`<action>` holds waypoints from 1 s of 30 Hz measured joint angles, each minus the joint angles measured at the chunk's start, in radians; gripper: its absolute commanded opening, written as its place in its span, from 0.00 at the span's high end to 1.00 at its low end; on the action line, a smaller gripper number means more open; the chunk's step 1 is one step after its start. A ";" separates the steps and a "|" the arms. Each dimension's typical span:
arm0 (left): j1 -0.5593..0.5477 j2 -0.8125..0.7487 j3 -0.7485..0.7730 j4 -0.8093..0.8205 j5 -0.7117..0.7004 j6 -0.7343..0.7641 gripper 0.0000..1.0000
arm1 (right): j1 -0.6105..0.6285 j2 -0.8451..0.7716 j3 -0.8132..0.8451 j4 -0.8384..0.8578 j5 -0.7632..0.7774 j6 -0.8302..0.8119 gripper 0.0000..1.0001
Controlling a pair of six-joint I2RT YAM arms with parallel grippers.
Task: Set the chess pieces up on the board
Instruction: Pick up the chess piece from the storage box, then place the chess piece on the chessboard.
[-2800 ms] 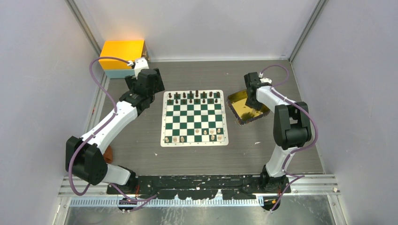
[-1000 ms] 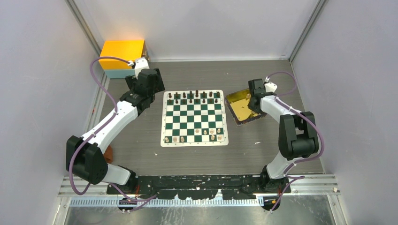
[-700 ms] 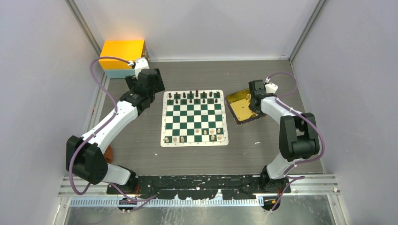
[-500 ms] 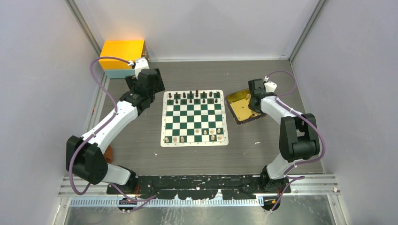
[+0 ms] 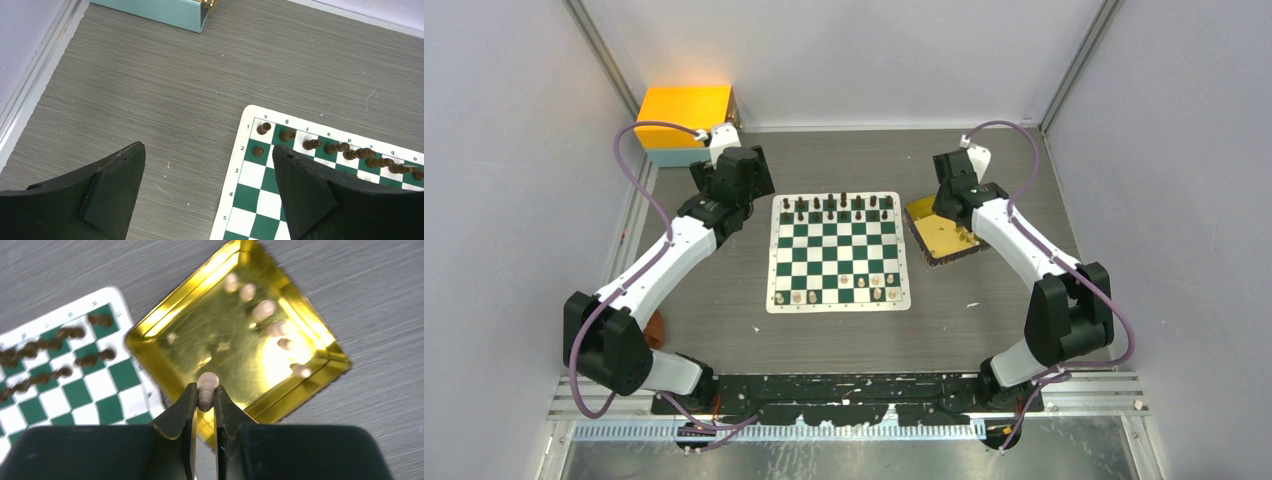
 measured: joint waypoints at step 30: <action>0.000 -0.049 -0.024 -0.035 0.034 -0.034 0.02 | 0.648 -0.019 0.112 -0.269 -0.053 -0.026 1.00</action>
